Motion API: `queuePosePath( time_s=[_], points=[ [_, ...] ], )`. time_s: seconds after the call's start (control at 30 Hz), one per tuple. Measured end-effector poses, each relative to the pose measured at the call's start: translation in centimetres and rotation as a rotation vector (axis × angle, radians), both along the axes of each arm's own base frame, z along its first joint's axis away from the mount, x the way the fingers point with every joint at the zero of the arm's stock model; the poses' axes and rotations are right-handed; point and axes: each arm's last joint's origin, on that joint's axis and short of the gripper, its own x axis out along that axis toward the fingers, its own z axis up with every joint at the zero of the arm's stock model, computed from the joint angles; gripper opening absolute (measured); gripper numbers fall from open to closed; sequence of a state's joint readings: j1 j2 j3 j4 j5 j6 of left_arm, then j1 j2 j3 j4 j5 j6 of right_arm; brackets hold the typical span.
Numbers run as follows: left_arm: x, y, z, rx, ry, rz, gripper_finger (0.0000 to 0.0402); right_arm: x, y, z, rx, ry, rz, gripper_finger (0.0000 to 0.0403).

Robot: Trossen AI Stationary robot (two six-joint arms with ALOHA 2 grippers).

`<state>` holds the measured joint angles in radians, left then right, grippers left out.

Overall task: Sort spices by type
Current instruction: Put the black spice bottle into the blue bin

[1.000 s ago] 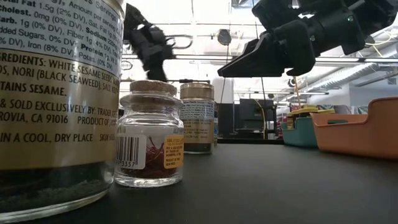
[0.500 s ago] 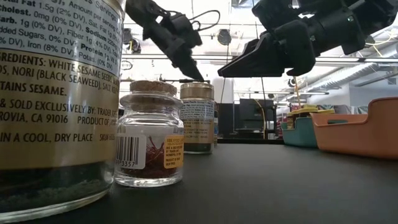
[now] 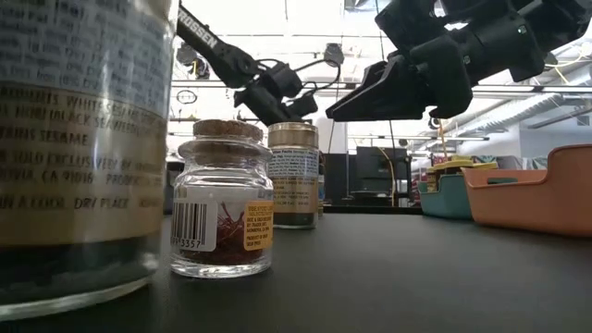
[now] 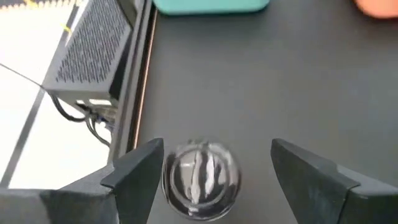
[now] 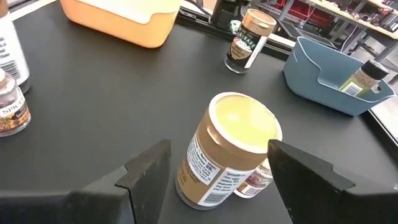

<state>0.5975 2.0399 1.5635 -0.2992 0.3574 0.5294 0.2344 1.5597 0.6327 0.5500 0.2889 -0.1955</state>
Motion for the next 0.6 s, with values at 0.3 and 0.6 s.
queuePosePath(
  time_s=[0.3, 0.6],
  points=[
    [0.33, 0.24, -0.63, 0.009, -0.008, 0.001, 0.0299, 0.06, -0.66, -0.16, 0.016, 0.015, -0.033, 0.026],
    [0.07, 0.4, -0.82, 0.03, 0.033, 0.035, 0.0299, 0.06, -0.74, -0.21, 0.02, 0.021, -0.033, 0.026]
  ],
)
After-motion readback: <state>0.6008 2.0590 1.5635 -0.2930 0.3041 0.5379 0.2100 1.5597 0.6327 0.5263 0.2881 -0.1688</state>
